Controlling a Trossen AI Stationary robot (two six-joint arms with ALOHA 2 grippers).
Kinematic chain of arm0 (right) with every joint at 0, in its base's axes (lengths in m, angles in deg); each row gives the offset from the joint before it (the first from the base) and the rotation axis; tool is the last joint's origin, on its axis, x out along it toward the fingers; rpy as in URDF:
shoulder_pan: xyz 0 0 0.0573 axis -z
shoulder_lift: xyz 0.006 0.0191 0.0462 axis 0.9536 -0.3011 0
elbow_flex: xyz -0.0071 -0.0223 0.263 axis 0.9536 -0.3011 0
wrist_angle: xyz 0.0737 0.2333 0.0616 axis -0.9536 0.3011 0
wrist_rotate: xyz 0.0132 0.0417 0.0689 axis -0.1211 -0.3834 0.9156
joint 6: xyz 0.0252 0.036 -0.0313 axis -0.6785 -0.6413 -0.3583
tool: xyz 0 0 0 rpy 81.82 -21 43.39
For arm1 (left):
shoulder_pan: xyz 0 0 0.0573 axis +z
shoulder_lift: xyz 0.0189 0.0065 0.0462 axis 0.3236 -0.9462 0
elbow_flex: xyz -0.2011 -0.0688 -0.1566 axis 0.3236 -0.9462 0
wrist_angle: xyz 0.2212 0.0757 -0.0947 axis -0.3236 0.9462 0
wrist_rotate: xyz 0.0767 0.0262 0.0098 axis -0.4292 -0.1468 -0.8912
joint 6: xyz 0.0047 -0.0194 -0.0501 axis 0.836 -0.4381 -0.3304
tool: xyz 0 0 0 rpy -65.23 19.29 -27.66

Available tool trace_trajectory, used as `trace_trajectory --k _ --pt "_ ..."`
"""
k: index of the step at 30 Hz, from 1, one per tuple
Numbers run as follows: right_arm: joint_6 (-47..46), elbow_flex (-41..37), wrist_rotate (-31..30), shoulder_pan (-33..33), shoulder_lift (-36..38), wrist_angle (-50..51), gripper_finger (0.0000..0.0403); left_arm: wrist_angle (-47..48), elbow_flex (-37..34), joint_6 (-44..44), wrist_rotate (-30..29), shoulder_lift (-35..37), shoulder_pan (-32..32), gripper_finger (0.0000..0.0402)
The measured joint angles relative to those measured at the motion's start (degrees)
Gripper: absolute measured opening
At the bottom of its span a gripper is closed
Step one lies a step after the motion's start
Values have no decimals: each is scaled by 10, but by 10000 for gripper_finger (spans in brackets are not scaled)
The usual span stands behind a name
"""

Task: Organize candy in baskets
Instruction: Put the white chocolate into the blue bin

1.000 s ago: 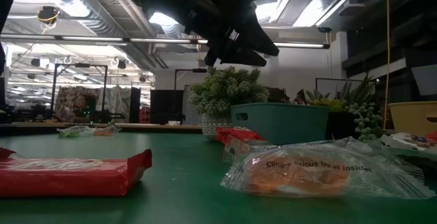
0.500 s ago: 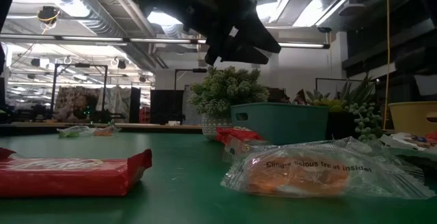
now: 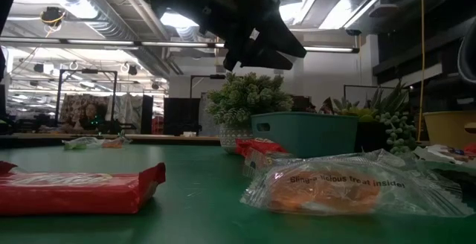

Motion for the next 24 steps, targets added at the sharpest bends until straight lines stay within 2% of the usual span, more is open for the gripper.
trace_trajectory --k 5,8,16,24 --pt "0 0 -3 0 0 1 128 0 0 0 0 0 0 192" --pt "0 7 -3 0 -2 11 104 0 0 1 0 0 0 192" --pt "18 58 -30 0 -4 106 113 0 0 20 -1 14 3 192" --pt "50 107 -111 0 -4 223 104 -2 0 45 -2 24 3 192"
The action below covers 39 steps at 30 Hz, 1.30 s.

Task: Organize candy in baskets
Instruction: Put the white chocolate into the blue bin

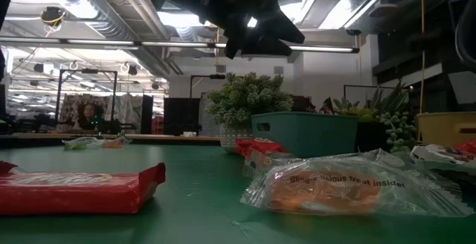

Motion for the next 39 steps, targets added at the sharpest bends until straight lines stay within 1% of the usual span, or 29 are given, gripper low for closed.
trace_trajectory --k 2,7,12,14,17,20,23,27,29,33,35,39 --pt "18 9 -38 0 0 12 103 3 0 0 0 3 0 192" --pt "61 22 -167 5 1 19 102 2 0 0 0 9 0 192" --pt "86 23 -293 24 1 18 101 1 0 0 0 10 0 192" --pt "86 23 -328 38 1 17 101 1 0 0 0 10 0 192" --pt "87 23 -358 64 1 16 101 3 0 1 0 11 0 192" --pt "99 23 -364 93 1 13 101 4 0 20 -2 17 0 192" --pt "144 23 -363 120 1 -17 101 13 0 40 -5 26 1 192" --pt "210 23 -364 151 1 -94 101 41 0 60 -6 42 1 192" --pt "240 23 -363 164 2 -133 101 71 0 60 -10 56 0 192" --pt "285 23 -360 186 2 -201 101 134 0 60 -35 80 0 192" --pt "301 23 -339 198 2 -226 101 163 0 60 -39 95 0 192" --pt "308 23 -276 218 2 -248 101 234 0 55 -39 120 -3 192"
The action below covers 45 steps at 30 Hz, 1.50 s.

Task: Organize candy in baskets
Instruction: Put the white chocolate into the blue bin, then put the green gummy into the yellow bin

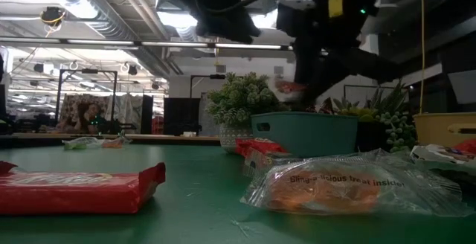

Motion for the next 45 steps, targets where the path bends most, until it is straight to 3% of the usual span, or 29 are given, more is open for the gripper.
trace_trajectory --k 6,13,18,22,26,31,35,45 --pt "0 0 39 16 0 -6 101 119 0 -66 -13 38 -3 192" --pt "1 0 49 16 0 -7 105 359 0 -200 -24 75 37 192" --pt "1 0 49 15 0 -8 150 535 0 -255 -19 76 82 192" --pt "1 0 47 15 0 -8 194 603 0 -270 -19 72 122 192" --pt "1 0 45 14 0 -8 218 606 -1 -271 -19 72 159 192" --pt "-10 0 44 14 0 -5 220 602 -23 -293 -4 72 203 192" --pt "-29 0 44 14 0 5 217 589 -82 -307 38 72 226 192" --pt "-34 0 44 14 44 32 216 469 -225 -331 77 71 245 192"
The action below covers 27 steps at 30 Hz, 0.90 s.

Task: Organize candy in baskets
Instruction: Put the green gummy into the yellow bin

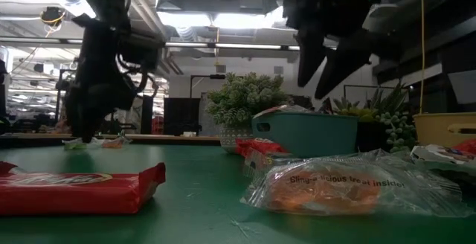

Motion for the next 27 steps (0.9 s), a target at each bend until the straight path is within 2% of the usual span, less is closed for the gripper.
trace_trajectory --k 9,19,27 --pt "0 0 4 0 55 -5 216 -17 -31 -15 -7 0 0 184" --pt "0 0 5 0 76 -8 216 -29 -32 -15 -3 0 0 107" --pt "0 0 5 0 76 -10 216 -37 -27 -15 41 0 -1 79"
